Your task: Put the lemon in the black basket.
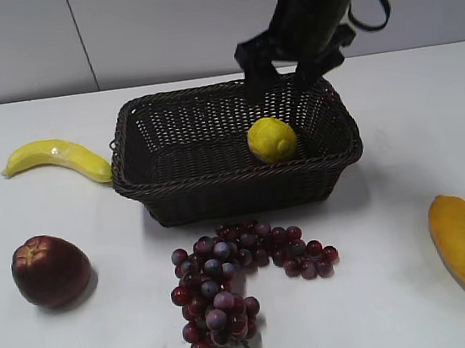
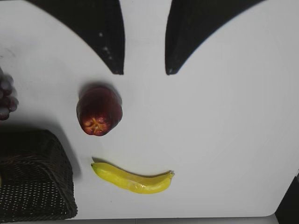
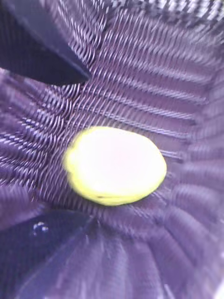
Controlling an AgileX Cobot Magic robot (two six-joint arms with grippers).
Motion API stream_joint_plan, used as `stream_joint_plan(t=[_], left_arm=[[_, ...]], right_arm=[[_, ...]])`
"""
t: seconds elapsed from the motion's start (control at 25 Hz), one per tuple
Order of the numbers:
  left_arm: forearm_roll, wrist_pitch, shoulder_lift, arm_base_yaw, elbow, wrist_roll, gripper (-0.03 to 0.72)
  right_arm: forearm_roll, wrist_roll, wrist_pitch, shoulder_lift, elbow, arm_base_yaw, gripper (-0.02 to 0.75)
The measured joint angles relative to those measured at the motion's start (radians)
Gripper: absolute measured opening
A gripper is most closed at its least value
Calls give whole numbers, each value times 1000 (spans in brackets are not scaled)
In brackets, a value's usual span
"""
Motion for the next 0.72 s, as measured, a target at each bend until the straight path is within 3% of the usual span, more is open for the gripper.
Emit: stream_joint_plan(t=[0.4, 0.72], left_arm=[[0, 0, 0, 0, 0, 0, 237], [0, 0, 0, 0, 0, 0, 237]], right_arm=[[-85, 70, 221, -346, -54, -5, 597], [-90, 115, 230, -699, 280, -5, 597]])
